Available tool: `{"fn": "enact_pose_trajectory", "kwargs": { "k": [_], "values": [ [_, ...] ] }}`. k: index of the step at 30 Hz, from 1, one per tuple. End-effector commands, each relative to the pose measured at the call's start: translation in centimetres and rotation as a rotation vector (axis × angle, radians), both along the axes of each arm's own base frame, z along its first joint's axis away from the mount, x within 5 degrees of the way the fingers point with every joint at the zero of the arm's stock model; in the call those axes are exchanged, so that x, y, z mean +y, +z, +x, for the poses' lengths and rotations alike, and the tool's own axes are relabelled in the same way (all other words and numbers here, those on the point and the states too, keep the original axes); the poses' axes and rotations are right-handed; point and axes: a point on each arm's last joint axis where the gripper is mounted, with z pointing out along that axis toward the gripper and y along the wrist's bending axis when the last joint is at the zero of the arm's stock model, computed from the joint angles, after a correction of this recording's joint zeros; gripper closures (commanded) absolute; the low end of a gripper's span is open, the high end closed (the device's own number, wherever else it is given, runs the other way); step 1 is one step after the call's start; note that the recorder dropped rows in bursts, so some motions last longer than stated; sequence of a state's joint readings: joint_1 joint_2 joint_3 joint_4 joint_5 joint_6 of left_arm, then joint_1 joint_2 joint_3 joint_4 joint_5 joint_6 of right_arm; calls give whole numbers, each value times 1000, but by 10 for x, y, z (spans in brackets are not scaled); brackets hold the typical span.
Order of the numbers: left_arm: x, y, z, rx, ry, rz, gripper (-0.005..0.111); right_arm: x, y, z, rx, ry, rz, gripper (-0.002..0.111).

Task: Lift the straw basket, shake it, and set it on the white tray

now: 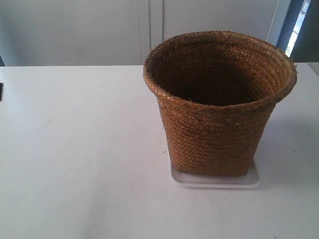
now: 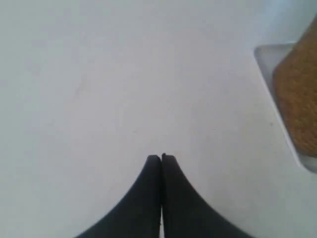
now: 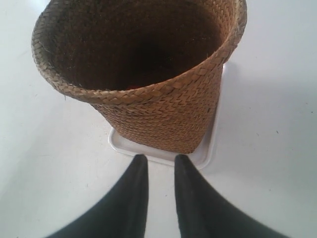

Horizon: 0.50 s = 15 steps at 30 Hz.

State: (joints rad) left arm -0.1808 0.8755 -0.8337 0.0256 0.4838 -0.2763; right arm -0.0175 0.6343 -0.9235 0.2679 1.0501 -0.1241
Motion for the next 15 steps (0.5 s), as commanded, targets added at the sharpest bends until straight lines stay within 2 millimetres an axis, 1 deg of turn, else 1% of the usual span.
{"fn": "enact_pose_trajectory", "kwargs": {
  "k": [1,5,9,12,15],
  "values": [
    [25,-2,-40,-111,87,50,107,0,-1,-1,-1,0,0,89],
    [36,-13,-75,-175,182,77,107,0,-1,-1,-1,0,0,89],
    [39,-31,-107,-231,269,86,107,0,-1,-1,-1,0,0,89],
    [39,-49,-119,-219,301,92,107,0,-1,-1,-1,0,0,89],
    [39,-64,-121,-195,307,94,107,0,-1,-1,-1,0,0,89]
  ]
}}
